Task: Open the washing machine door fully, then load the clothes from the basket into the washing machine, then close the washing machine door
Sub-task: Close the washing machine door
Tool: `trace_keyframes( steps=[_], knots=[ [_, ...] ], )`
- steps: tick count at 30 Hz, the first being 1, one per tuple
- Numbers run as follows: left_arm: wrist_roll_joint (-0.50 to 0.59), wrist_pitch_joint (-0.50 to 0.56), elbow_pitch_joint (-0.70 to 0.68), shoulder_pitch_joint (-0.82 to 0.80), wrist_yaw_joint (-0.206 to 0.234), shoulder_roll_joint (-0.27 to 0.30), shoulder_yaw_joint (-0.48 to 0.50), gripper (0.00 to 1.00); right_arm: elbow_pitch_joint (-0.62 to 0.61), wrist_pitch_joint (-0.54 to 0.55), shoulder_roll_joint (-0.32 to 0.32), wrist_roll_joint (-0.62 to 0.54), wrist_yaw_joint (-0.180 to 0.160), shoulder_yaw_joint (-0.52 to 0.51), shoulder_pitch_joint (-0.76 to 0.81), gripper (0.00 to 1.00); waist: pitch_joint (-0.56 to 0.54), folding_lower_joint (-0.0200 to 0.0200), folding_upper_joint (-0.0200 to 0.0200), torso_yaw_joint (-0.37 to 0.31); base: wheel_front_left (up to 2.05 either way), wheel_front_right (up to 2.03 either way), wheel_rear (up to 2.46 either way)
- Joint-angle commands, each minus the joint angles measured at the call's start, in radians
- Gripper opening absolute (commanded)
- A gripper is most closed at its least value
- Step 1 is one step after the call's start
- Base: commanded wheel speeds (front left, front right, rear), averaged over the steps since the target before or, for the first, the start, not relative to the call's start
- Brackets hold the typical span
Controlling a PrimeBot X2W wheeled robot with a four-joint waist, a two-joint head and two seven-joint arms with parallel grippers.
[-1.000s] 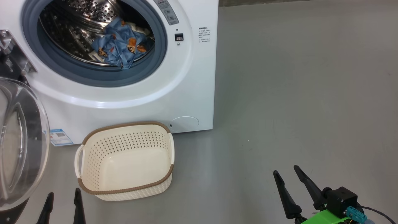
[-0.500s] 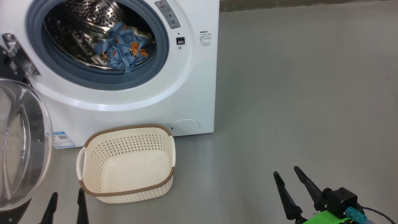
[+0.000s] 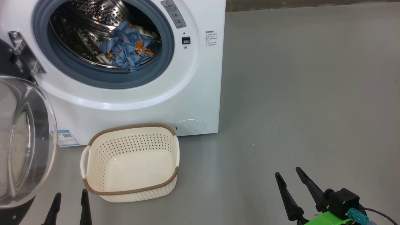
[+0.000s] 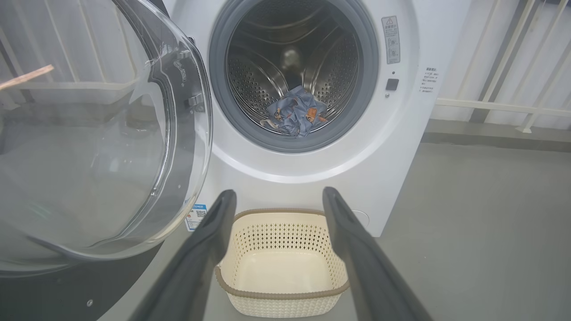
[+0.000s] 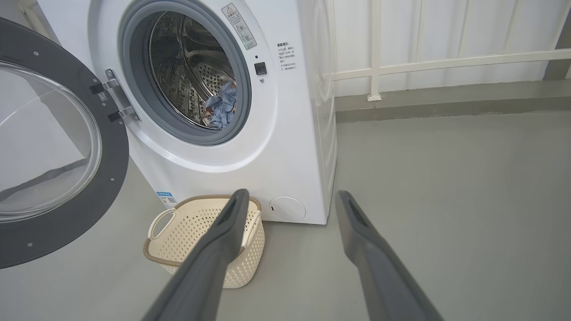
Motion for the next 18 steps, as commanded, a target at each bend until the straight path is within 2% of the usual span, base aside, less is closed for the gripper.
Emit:
trace_keyframes(
  steps=[1,9,18],
  knots=[
    [-0.001,-0.006,-0.028,-0.020,0.003,0.006,0.028,1.00,-0.022,-0.012,-0.006,-0.003,0.006,0.022,-0.010,1.00,0.000,0.0000,0.0000,0.003,0.00,0.00,0.00],
    [-0.007,-0.006,-0.029,-0.022,0.010,0.006,0.017,1.00,-0.026,-0.012,-0.007,-0.007,0.006,0.020,-0.010,1.00,0.000,0.0000,0.0000,0.027,0.00,0.00,0.00],
    [-0.029,-0.006,-0.027,-0.013,0.028,0.006,0.003,1.00,-0.028,-0.012,-0.008,-0.006,0.006,0.027,-0.009,1.00,0.001,0.0000,0.0000,0.123,0.00,0.00,0.00]
  ],
)
